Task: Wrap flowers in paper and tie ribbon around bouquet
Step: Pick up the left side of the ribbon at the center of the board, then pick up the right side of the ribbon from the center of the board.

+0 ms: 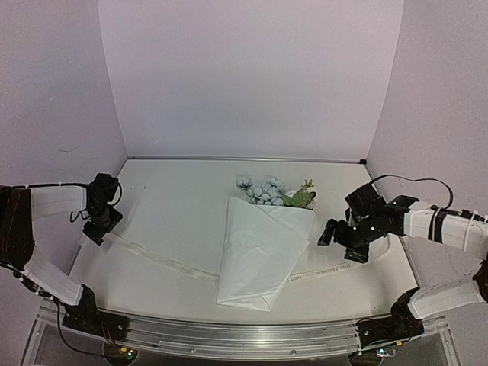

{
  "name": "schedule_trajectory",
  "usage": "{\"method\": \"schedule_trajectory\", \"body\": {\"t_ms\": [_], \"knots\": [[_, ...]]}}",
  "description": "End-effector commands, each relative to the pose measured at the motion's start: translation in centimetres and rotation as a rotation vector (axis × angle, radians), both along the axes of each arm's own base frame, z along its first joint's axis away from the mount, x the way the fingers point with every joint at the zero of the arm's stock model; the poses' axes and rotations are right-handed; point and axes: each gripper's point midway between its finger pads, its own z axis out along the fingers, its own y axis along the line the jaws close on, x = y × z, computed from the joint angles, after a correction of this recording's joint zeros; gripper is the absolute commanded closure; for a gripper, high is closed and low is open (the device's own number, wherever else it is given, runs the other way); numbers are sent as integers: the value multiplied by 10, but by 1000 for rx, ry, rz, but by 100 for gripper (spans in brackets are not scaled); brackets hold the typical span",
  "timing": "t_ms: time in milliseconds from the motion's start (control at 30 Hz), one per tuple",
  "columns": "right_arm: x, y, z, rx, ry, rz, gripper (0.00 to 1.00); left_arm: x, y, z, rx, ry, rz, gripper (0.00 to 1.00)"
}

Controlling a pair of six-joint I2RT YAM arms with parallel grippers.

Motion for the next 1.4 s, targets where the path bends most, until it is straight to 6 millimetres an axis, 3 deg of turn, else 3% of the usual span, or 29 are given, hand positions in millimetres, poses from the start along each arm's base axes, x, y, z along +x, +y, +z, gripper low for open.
{"method": "schedule_trajectory", "body": {"t_ms": [0, 333, 433, 633, 733, 867, 1000, 1367], "knots": [[-11, -37, -6, -133, -63, -50, 2, 20, 25, 4, 90, 30, 18, 26], [-38, -89, -9, -279, -122, -144, 2, 43, 26, -22, 67, 84, -6, 37], [-43, -97, -13, -290, -115, -186, 2, 47, 22, -29, 45, 87, -21, 48], [-56, -120, -13, -367, -66, -281, 2, 43, 20, -37, 30, 77, -13, 86], [-59, -131, -16, -395, -43, -346, 3, 47, 19, -35, 29, 64, -27, 98], [-53, -130, -32, -332, 33, -446, 8, 52, 18, -31, 28, 48, -53, 100], [-25, -120, -49, -212, 23, -521, 13, 58, 16, -25, 29, 17, -72, 100], [-1, -154, -80, -221, 2, -709, 22, 80, 18, -6, 55, -47, -107, 100]]}}
